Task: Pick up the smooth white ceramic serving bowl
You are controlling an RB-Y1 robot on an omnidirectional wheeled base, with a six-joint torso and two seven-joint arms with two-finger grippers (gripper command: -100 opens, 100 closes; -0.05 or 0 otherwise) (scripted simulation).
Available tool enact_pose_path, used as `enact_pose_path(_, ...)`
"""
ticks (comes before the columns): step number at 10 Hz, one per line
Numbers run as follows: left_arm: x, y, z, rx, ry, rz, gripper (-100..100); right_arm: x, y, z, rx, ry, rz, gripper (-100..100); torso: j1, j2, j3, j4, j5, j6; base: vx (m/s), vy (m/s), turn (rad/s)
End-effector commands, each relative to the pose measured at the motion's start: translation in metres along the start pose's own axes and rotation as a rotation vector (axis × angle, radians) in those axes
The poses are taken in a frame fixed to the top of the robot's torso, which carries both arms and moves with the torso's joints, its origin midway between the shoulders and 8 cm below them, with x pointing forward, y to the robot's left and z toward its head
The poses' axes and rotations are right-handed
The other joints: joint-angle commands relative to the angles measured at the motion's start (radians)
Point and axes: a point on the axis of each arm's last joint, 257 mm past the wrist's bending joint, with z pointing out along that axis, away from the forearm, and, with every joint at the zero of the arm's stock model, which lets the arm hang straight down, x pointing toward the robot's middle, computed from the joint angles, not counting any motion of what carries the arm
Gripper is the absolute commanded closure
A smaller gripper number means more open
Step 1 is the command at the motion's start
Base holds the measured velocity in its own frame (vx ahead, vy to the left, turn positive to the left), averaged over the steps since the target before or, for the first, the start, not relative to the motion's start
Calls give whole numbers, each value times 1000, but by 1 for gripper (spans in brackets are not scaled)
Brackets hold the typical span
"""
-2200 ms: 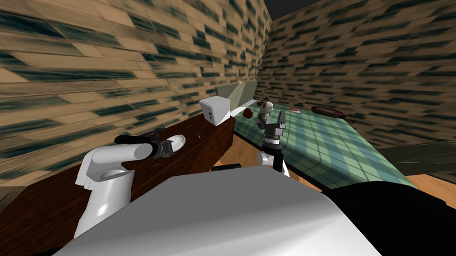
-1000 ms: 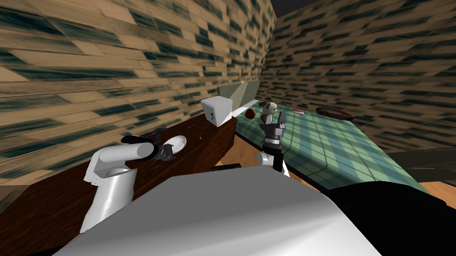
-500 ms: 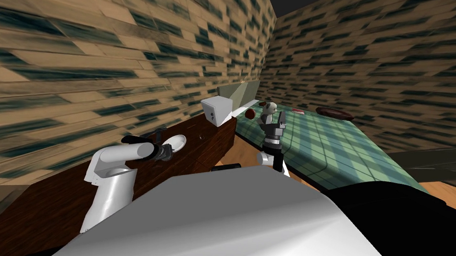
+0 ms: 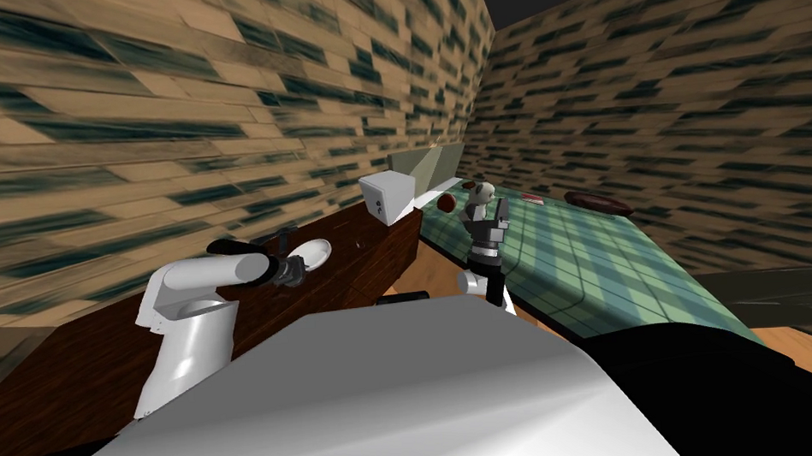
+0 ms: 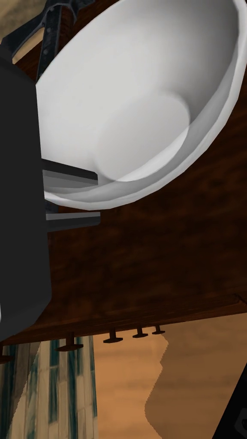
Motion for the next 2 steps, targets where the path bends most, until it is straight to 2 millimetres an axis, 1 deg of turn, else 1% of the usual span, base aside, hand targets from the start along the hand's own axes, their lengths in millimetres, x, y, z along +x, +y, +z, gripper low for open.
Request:
enact_pose_path(1,0,0,0,0,0,0,100,0,0,0,0,0,0,0,0,0,0,0,0,0,0,0,0)
enact_pose_path(2,0,0,-1,-2,-1,0,0,0,0,0,0,0,0,0,0,0,0,0,0,0,0,0,0)
